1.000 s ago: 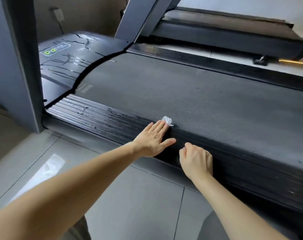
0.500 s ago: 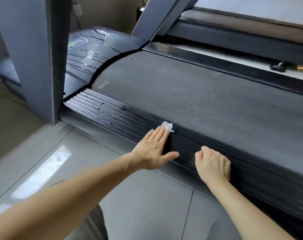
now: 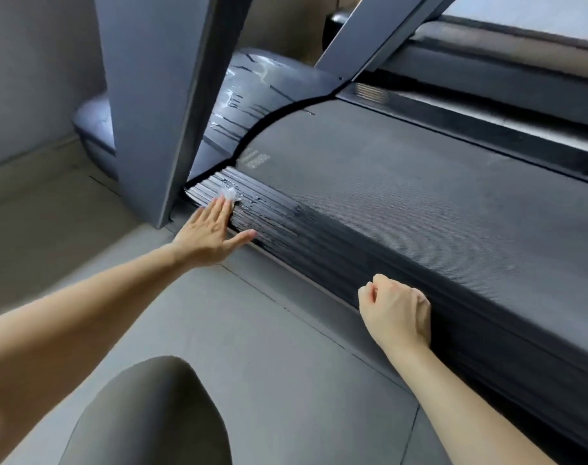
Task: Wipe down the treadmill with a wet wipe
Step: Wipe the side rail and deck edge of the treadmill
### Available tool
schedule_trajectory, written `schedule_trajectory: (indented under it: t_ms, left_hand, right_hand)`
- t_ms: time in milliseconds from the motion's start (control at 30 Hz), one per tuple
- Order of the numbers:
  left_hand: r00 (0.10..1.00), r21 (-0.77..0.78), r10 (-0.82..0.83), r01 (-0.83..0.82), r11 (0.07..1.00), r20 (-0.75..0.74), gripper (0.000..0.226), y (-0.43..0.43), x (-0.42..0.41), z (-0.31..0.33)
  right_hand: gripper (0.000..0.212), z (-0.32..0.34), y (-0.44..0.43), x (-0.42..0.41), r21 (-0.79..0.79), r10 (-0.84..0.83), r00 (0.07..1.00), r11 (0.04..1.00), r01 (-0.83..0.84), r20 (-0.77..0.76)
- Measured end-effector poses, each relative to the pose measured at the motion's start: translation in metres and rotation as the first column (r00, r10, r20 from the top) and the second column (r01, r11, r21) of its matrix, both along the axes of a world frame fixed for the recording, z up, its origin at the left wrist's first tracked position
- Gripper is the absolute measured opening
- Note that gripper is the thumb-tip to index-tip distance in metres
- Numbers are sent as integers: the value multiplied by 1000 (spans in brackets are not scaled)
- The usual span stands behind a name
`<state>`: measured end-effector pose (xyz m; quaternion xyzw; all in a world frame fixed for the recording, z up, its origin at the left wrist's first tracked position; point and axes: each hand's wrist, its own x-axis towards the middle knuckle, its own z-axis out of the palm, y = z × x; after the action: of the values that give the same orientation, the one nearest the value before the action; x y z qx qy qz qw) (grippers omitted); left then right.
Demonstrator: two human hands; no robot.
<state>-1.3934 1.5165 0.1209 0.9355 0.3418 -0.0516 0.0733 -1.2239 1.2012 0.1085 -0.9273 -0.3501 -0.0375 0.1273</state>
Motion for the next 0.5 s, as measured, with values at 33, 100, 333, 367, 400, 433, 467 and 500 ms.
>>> schedule_trajectory:
  t_ms: [33,100,333,367,400,433,467,500]
  left_hand:
    - [1000,10,7,-7,1000,4,122,1,-1,-2]
    - [996,45,-83,82,996,23,121,-23,4,-7]
    - [848,80,-514,508,857,126,111,-104,17,-22]
    - [866,93,-484,476,875,126,109,-87,12,-23]
    - [894,101,-429,418,903,130,108,-63,6,-22]
    - [922,108,-363,350,930,137,108,-37,0,-21]
    - [945,112,-296,282,953,136,107,-11,-6,-19]
    - [966,112,-228,215,970,124,107,14,-12,-17]
  right_hand:
    - [39,-2,0,0,-3,4,1000,1000,-4,14]
    - [41,-5,0,1,-6,12,999,1000,-12,47]
    - [43,-4,5,0,-37,-26,998,999,29,60]
    - [44,-3,5,-1,-42,-41,997,998,43,59]
    - [44,-3,8,-3,-45,-55,997,997,58,58]
    - [44,-2,7,-4,-48,-69,996,996,71,54]
    - [44,-1,7,-6,-53,-80,995,995,82,53]
    - [44,-1,8,-6,-59,-92,994,994,96,53]
